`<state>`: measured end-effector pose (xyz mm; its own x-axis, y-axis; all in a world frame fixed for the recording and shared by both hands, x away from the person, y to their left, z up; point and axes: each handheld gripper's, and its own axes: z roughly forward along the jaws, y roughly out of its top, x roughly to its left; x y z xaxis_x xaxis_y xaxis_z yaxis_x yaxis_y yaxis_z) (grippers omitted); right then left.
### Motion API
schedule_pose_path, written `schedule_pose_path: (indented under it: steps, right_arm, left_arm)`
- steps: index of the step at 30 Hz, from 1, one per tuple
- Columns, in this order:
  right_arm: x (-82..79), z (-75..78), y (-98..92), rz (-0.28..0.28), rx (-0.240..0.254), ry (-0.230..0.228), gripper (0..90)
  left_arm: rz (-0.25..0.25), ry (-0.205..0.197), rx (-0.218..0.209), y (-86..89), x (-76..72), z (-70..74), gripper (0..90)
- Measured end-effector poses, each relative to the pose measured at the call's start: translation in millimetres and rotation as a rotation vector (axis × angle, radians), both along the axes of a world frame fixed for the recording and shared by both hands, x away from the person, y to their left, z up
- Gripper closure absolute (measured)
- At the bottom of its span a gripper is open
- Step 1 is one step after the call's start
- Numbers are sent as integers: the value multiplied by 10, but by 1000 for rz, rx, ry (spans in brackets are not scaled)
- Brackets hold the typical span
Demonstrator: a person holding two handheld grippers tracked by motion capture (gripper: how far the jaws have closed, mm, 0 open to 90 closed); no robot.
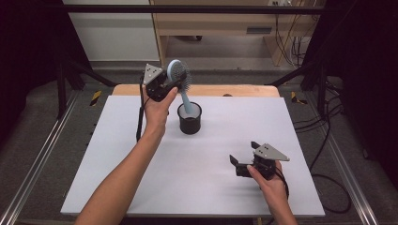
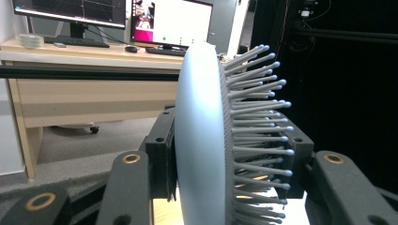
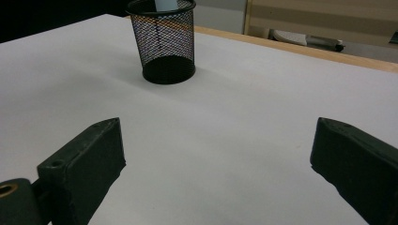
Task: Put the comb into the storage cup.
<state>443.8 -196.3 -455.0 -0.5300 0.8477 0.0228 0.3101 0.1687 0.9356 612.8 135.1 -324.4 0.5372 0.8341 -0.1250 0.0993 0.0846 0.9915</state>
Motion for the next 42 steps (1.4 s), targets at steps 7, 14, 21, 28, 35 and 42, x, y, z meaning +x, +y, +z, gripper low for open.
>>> schedule_pose_path:
  steps: [7,14,21,28,35,42]
  right_arm:
    - [2,-2,1,1,-2,-1,35]
    - [2,-4,3,1,-1,0,35]
    - [2,-7,6,2,-3,3,35]
    - [2,-11,10,3,-5,7,35]
    - [1,-12,10,4,-6,7,35]
    - [0,-13,12,2,-10,7,36]
  left_arm:
    - [0,7,2,-12,10,-46,509]
    - [-4,13,9,-33,18,-105,509]
    - [-5,23,11,-39,23,-162,509]
    - [-5,33,9,-41,44,-212,509]
    - [-5,40,20,-57,55,-270,508]
    - [-2,48,18,-70,61,-315,508]
